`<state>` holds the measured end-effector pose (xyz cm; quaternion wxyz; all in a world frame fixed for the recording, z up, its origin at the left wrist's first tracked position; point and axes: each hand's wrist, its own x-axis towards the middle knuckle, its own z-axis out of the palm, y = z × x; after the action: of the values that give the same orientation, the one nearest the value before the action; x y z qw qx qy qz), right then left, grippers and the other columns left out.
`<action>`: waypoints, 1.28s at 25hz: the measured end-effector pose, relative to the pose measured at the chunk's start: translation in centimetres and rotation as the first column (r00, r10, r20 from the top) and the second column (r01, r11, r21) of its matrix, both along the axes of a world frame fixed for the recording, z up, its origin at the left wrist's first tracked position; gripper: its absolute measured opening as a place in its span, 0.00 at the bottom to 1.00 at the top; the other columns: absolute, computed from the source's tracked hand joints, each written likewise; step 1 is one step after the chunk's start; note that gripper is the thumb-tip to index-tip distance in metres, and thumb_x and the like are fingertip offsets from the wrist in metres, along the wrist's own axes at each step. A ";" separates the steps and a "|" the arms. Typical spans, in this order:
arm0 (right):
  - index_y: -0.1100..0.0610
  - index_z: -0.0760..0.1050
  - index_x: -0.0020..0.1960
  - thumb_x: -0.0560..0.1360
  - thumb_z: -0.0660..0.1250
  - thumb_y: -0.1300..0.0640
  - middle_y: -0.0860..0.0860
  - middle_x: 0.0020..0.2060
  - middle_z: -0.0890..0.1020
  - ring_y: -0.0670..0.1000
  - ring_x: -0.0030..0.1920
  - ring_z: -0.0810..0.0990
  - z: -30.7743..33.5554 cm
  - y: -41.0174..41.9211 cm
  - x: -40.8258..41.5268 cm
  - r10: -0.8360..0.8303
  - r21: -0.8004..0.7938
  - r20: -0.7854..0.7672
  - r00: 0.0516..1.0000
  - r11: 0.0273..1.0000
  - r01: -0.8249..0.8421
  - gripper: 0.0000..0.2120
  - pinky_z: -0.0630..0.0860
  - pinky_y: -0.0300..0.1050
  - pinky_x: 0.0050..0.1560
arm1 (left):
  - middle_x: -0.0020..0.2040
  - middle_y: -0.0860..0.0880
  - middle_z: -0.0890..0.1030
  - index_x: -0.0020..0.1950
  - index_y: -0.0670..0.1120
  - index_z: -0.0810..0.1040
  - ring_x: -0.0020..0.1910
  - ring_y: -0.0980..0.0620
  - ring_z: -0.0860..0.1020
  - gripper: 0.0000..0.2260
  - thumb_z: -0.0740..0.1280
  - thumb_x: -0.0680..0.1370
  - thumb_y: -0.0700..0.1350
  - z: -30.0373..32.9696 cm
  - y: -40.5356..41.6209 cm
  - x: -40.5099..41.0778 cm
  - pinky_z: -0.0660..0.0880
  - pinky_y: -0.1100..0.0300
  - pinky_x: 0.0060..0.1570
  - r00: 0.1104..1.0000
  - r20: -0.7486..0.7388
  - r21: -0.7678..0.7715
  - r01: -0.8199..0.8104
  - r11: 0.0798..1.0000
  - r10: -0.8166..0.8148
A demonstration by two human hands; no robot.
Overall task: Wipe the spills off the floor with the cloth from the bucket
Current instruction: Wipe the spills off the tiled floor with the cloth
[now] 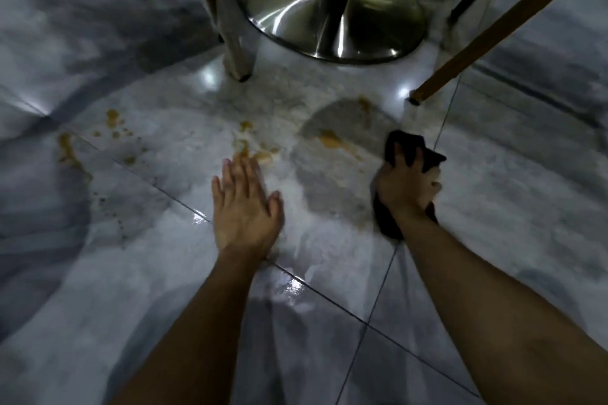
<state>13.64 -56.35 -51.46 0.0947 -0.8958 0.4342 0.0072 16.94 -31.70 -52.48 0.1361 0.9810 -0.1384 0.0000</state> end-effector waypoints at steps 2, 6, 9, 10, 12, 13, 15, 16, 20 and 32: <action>0.40 0.55 0.76 0.79 0.53 0.46 0.51 0.78 0.54 0.66 0.73 0.55 -0.2 4.5 2.2 0.206 0.042 0.019 0.978 0.977 -0.207 0.25 0.56 0.62 0.70 | 0.79 0.41 0.44 0.78 0.41 0.43 0.78 0.45 0.41 0.33 0.46 0.79 0.58 -0.5 2.7 0.8 0.36 0.50 0.73 0.996 -0.054 0.009 -0.077 0.997 0.077; 0.41 0.67 0.71 0.74 0.58 0.47 0.50 0.73 0.69 0.64 0.61 0.72 -0.4 10.1 -3.7 0.503 -0.131 0.012 0.864 0.857 -0.498 0.25 0.71 0.57 0.55 | 0.79 0.42 0.44 0.78 0.42 0.43 0.78 0.45 0.41 0.34 0.47 0.79 0.60 -0.9 4.5 0.8 0.39 0.48 0.75 0.985 -0.096 0.006 -0.141 0.990 0.141; 0.41 0.66 0.71 0.76 0.55 0.47 0.50 0.74 0.66 0.64 0.63 0.68 -0.6 6.1 -4.3 0.443 -0.103 0.024 0.896 0.893 -0.439 0.24 0.69 0.60 0.58 | 0.80 0.43 0.46 0.78 0.43 0.45 0.78 0.46 0.43 0.35 0.46 0.77 0.61 -1.3 4.3 0.9 0.40 0.48 0.75 0.984 -0.057 -0.014 -0.168 0.986 0.167; 0.41 0.63 0.73 0.77 0.54 0.47 0.51 0.76 0.63 0.64 0.66 0.64 -0.6 4.4 -2.4 0.365 -0.085 0.014 0.931 0.928 -0.363 0.23 0.66 0.61 0.62 | 0.80 0.43 0.46 0.78 0.43 0.45 0.78 0.46 0.44 0.35 0.46 0.77 0.62 -1.4 4.2 1.0 0.40 0.48 0.75 0.984 -0.050 -0.007 -0.170 0.985 0.169; 0.43 0.60 0.75 0.79 0.54 0.47 0.54 0.77 0.59 0.66 0.71 0.59 -0.5 2.7 3.2 0.206 -0.067 0.029 0.978 0.977 -0.204 0.24 0.60 0.64 0.68 | 0.80 0.44 0.46 0.78 0.44 0.46 0.78 0.47 0.44 0.35 0.45 0.77 0.62 -1.6 4.3 0.9 0.40 0.49 0.75 0.985 -0.035 0.000 -0.170 0.985 0.170; 0.43 0.58 0.76 0.80 0.53 0.47 0.55 0.78 0.57 0.67 0.73 0.57 -0.3 2.9 6.0 0.202 -0.055 0.028 0.979 0.978 -0.200 0.24 0.57 0.64 0.70 | 0.80 0.45 0.46 0.78 0.44 0.46 0.78 0.48 0.44 0.35 0.45 0.77 0.63 -1.7 4.3 0.9 0.40 0.49 0.75 0.984 -0.032 0.001 -0.177 0.984 0.177; 0.42 0.57 0.76 0.79 0.55 0.47 0.54 0.78 0.56 0.67 0.73 0.56 0.0 4.9 9.5 0.296 -0.018 0.036 0.954 0.955 -0.296 0.25 0.55 0.64 0.71 | 0.80 0.45 0.46 0.79 0.45 0.46 0.78 0.48 0.44 0.35 0.45 0.77 0.63 -1.7 4.3 0.9 0.40 0.49 0.75 0.983 -0.027 0.004 -0.184 0.983 0.184; 0.41 0.58 0.75 0.78 0.56 0.47 0.53 0.78 0.57 0.66 0.72 0.58 -0.1 5.9 9.6 0.377 -0.020 0.044 0.925 0.926 -0.377 0.26 0.56 0.63 0.70 | 0.80 0.45 0.46 0.79 0.45 0.46 0.78 0.48 0.44 0.35 0.45 0.77 0.63 -1.7 4.2 0.9 0.40 0.50 0.75 0.983 -0.029 0.003 -0.181 0.983 0.181; 0.39 0.65 0.72 0.75 0.54 0.45 0.50 0.75 0.66 0.64 0.65 0.67 -0.8 6.2 1.8 0.627 -0.086 0.050 0.777 0.778 -0.622 0.25 0.66 0.58 0.60 | 0.80 0.46 0.45 0.79 0.45 0.45 0.78 0.49 0.43 0.35 0.45 0.77 0.62 -1.3 4.1 0.8 0.40 0.49 0.75 0.982 -0.055 -0.006 -0.180 0.984 0.179; 0.39 0.54 0.76 0.79 0.52 0.44 0.50 0.79 0.53 0.66 0.76 0.50 -0.6 0.5 14.7 0.300 0.032 -0.024 0.954 0.954 -0.299 0.25 0.51 0.66 0.72 | 0.80 0.46 0.47 0.79 0.46 0.45 0.78 0.49 0.43 0.35 0.46 0.77 0.63 -1.8 3.9 0.7 0.41 0.49 0.75 0.980 -0.024 -0.011 -0.199 0.980 0.199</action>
<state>28.35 -55.86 -52.05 0.0987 -0.9496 0.2947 0.0403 17.68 -27.81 -54.25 0.1437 0.9889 -0.0382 0.0037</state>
